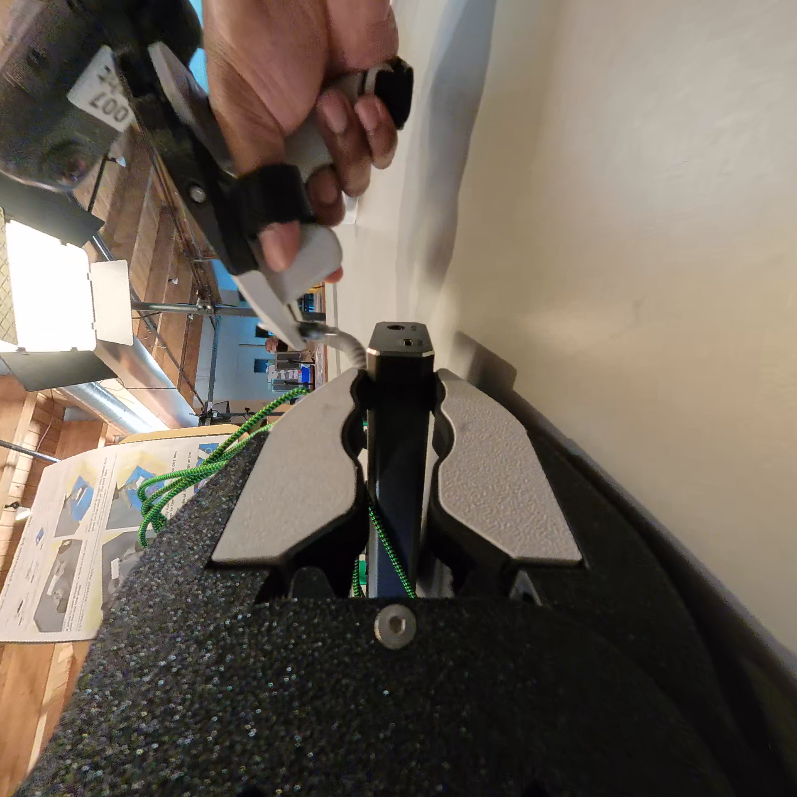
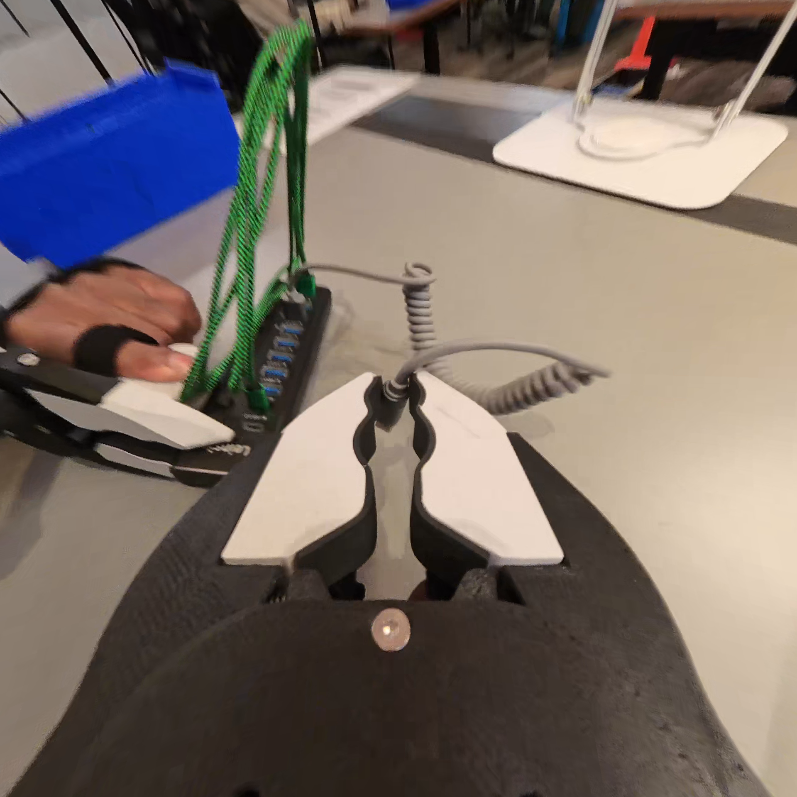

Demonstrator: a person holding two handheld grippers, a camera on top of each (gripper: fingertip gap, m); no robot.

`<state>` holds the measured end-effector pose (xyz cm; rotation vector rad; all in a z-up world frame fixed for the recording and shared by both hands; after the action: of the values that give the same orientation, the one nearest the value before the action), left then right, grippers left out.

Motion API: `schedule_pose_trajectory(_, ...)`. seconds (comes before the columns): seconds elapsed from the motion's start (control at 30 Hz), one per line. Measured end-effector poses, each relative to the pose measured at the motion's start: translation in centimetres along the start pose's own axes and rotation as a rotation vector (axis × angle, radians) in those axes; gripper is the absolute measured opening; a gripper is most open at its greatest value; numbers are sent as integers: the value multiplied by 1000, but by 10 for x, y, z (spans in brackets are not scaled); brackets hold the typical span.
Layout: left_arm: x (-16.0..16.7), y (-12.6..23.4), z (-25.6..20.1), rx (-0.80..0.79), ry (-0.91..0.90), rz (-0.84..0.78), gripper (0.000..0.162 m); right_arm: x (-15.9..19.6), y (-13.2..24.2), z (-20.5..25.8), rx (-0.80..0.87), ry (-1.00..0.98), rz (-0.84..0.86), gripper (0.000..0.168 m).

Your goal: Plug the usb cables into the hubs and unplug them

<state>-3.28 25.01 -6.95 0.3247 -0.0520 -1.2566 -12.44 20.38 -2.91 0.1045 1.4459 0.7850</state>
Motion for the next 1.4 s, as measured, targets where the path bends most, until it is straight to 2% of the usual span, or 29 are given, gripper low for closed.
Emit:
schedule_pose_trajectory(0.17,1,4,-1,7,-7,-8,28,20,-15,1,21,39,111,14)
schedule_pose_trajectory(0.4,3,13,-2,10,-12,-23,28,33,-15,5,17,164,211,34)
schedule_pose_trajectory(0.53,5,20,-2,5,-12,-28,28,29,0,4,-38,138,184,35)
schedule_pose_trajectory(0.63,2,22,-1,5,0,-49,28,5,6,16,-142,108,65,32)
schedule_pose_trajectory(0.7,-3,22,-1,8,1,-72,28,-8,-6,31,-209,117,56,30)
schedule_pose_trajectory(0.83,-11,22,-6,19,-29,-94,27,-6,-54,54,-264,222,181,29)
schedule_pose_trajectory(1.0,-10,25,-6,16,-28,-90,27,-10,-88,75,-383,250,181,26)
schedule_pose_trajectory(1.07,-10,26,-6,24,-20,-105,27,-19,-87,82,-439,268,111,9)
schedule_pose_trajectory(1.13,-13,27,-4,24,-16,-125,27,-23,-88,82,-454,290,77,3)
schedule_pose_trajectory(1.33,-16,29,-3,22,-15,-147,27,-11,-94,88,-510,365,178,24)
schedule_pose_trajectory(1.4,-18,29,-4,24,-19,-152,27,-9,-96,90,-517,373,190,24)
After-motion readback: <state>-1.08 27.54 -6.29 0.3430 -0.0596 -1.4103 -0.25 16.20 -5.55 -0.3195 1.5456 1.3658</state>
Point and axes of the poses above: each gripper's, where its closed fingertips meet, y back along the fingers, x out of its underside, z = x × y across the jaws, the point moved 1 cm from there along y, back along the fingers, and after that the axes turned 7 degrees about z, right-handed, at the moved point
